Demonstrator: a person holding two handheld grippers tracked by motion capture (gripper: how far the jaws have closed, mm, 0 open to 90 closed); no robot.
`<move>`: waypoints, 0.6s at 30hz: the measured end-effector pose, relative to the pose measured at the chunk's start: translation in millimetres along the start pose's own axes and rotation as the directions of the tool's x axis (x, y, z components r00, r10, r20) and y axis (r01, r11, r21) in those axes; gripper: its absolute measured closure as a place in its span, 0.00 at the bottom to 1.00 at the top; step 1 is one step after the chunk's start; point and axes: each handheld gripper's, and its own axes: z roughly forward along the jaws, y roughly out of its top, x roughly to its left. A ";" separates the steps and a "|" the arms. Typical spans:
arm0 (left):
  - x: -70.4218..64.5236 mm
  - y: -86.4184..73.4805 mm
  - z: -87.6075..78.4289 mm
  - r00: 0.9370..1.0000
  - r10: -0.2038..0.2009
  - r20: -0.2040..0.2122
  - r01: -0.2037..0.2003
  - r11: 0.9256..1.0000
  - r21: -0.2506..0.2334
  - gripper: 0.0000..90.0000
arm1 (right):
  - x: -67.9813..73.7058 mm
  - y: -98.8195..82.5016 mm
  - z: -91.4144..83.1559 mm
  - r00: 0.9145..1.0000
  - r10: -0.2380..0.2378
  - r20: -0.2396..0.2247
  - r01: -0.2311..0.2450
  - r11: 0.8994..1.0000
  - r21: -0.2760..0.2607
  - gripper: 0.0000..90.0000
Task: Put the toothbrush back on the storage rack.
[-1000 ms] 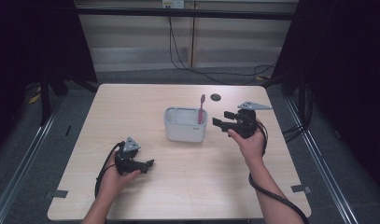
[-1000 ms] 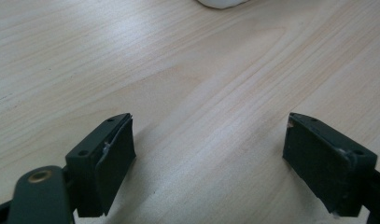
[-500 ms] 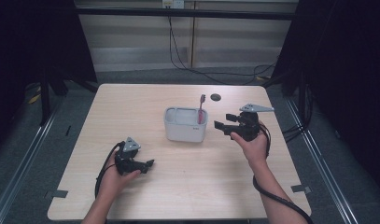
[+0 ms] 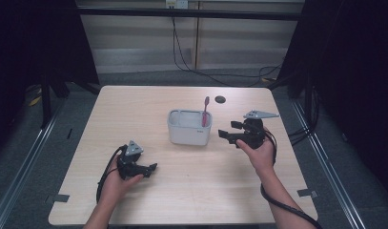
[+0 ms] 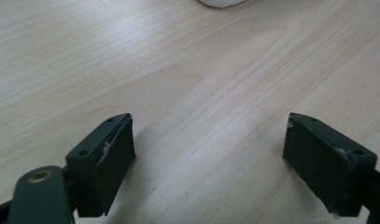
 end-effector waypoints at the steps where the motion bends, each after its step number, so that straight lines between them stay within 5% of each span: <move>1: 0.0 0.0 0.0 1.000 0.000 0.000 0.000 1.000 0.000 0.18 | -0.1 -1.4 -0.4 1.000 -0.007 -0.001 0.007 1.000 0.004 0.25; 18: 0.0 0.0 0.0 1.000 0.000 0.000 0.000 1.000 0.000 0.18 | 1.8 -14.5 -7.6 0.998 -0.036 -0.042 0.039 0.996 0.078 0.18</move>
